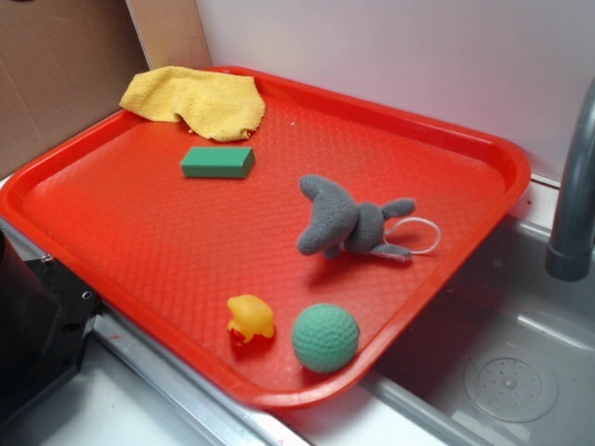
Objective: Grab the yellow duck.
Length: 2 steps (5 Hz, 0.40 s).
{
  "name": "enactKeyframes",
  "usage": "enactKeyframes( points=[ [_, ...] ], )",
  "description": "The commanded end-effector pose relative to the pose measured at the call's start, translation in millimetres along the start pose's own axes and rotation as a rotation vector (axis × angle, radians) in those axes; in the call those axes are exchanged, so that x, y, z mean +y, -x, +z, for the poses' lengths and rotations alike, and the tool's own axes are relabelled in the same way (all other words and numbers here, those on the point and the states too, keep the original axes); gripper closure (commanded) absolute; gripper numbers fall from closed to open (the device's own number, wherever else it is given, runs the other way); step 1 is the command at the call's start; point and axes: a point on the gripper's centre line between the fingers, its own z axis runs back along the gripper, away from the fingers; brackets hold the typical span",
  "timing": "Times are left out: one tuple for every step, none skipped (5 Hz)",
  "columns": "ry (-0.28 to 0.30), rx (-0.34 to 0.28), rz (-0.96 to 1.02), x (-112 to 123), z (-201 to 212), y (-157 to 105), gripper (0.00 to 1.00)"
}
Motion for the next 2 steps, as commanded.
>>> enactKeyframes(
  points=[
    [0.0, 0.0, 0.0, 0.0, 0.0, 0.0, 0.0],
    [0.031, -0.036, -0.016, -8.5, -9.4, -6.3, 0.0]
  ],
)
